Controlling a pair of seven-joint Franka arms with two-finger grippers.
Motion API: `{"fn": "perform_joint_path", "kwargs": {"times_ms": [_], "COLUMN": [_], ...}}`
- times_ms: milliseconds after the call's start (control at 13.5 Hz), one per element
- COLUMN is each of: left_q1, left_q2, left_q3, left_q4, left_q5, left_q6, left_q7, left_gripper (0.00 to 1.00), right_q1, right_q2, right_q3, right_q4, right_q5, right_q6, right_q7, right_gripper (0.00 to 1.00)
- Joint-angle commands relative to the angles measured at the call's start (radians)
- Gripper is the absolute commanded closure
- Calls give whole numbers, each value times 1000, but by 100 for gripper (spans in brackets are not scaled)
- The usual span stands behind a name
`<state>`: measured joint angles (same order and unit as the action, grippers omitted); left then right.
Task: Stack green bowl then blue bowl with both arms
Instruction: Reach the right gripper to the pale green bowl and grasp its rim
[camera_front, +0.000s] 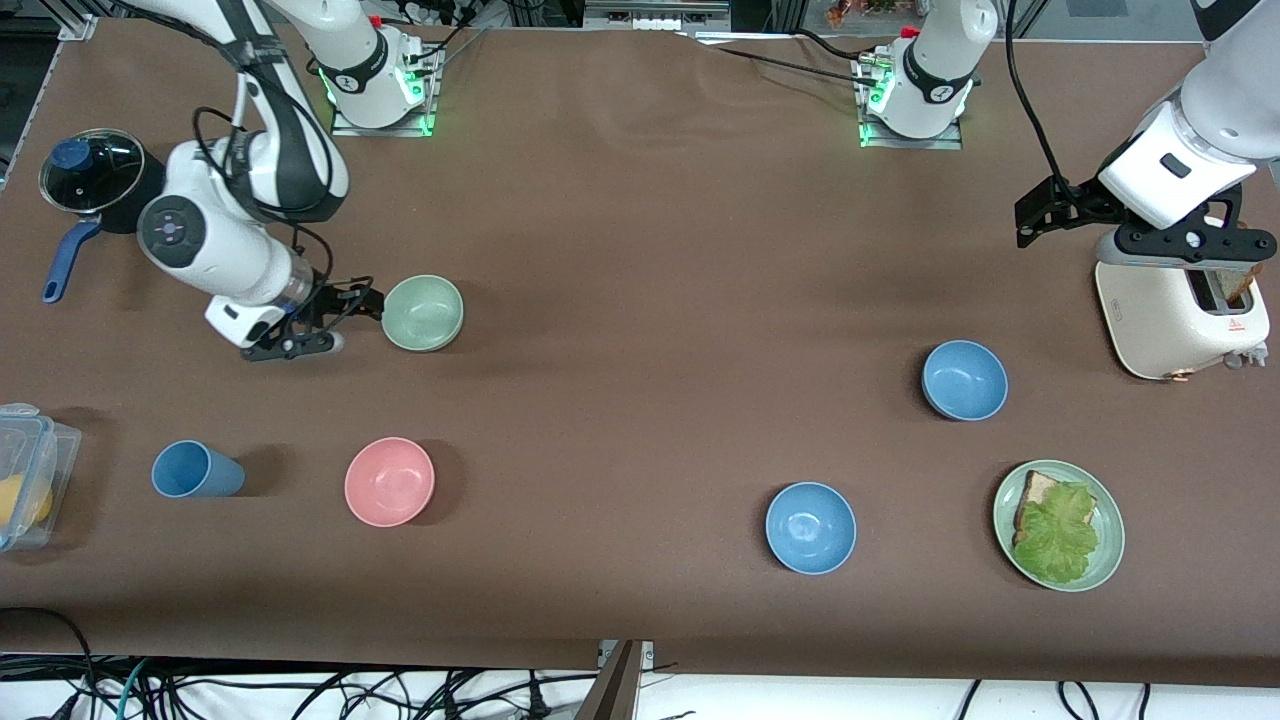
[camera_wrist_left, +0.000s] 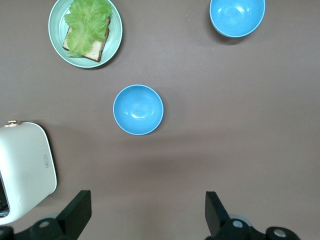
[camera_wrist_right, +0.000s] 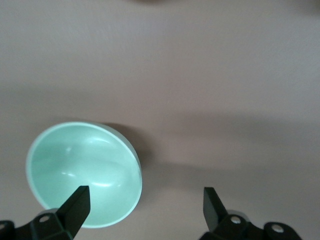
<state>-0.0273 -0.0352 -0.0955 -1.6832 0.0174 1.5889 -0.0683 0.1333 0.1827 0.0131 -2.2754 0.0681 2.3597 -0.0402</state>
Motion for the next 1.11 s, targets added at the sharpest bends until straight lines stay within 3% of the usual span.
{"fn": "perform_joint_path", "kwargs": {"times_ms": [0, 222, 444, 593, 667, 815, 889, 1037], "left_q1": [7, 12, 14, 14, 14, 14, 14, 14], "left_q2": [-3, -3, -5, -3, -5, -3, -3, -3], "left_q3": [-6, -6, -6, -6, -6, -6, -6, -6], "left_q4": [0, 0, -1, -1, -1, 0, 0, 0], "left_q5": [6, 6, 4, 6, 4, 6, 4, 6], "left_q6": [2, 2, 2, 2, 2, 2, 2, 2], "left_q7": [2, 1, 1, 1, 1, 1, 2, 2], "left_gripper": [0, 0, 0, 0, 0, 0, 0, 0], "right_q1": [-3, -1, -1, -1, -1, -1, -1, -1], "right_q2": [-3, 15, 60, 64, 69, 70, 69, 25], "right_q3": [25, 60, 60, 61, 62, 62, 62, 86], "right_q4": [-131, -164, -164, -162, -161, -159, -154, -121], "right_q5": [18, 18, 18, 18, 18, 22, 28, 29], "right_q6": [157, 208, 262, 262, 262, 262, 256, 186], "right_q7": [-6, 65, 66, 66, 66, 69, 89, 144], "right_gripper": [1, 2, 20, 36, 50, 95, 100, 100]}}
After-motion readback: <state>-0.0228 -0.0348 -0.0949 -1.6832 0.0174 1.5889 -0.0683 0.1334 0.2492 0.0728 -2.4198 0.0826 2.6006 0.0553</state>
